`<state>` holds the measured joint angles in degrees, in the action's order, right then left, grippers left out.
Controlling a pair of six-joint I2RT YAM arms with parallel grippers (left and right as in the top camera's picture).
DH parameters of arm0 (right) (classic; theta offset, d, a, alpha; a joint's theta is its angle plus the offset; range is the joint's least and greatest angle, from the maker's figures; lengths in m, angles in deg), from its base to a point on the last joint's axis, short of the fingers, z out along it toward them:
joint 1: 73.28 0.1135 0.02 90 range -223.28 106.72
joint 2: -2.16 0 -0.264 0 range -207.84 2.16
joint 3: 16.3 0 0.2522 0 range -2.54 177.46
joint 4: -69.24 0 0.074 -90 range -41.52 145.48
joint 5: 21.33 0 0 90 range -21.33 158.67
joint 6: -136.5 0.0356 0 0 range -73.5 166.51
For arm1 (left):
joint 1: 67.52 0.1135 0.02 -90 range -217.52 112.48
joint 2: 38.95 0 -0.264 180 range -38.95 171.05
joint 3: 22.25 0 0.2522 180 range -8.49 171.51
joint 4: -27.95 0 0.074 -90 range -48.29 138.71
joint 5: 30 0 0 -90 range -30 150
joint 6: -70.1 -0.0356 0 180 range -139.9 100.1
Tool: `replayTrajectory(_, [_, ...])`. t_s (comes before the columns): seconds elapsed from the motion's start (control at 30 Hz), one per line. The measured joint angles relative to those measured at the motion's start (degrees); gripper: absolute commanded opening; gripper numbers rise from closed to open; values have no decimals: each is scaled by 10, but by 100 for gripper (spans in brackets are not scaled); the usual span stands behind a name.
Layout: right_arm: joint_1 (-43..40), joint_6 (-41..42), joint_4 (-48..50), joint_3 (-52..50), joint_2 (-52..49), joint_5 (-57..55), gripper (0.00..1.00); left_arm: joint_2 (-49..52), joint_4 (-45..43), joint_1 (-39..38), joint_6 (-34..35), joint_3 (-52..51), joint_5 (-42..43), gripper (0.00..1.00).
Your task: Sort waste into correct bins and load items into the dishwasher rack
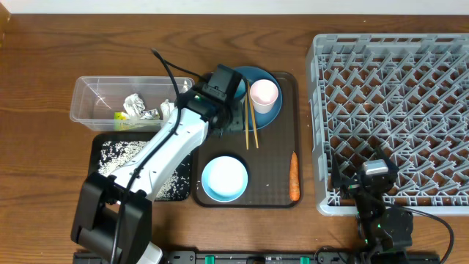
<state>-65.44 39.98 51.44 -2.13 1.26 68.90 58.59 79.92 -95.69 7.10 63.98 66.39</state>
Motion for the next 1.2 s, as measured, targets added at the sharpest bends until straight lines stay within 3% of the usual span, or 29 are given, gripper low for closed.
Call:
replayTrajectory(0.27, [0,0,0,0,0,0,99,0,25,-38,0,0,25,49])
replayTrajectory(0.33, [0,0,0,0,0,0,99,0,26,-49,0,0,41,44])
replayTrajectory(0.57, [0,0,0,0,0,0,99,0,30,-137,17,0,64,43])
replayTrajectory(0.8, [0,0,0,0,0,0,99,0,30,-247,91,0,5,43])
replayTrajectory(1.2, [0,0,0,0,0,0,99,24,-15,-347,219,0,-77,43])
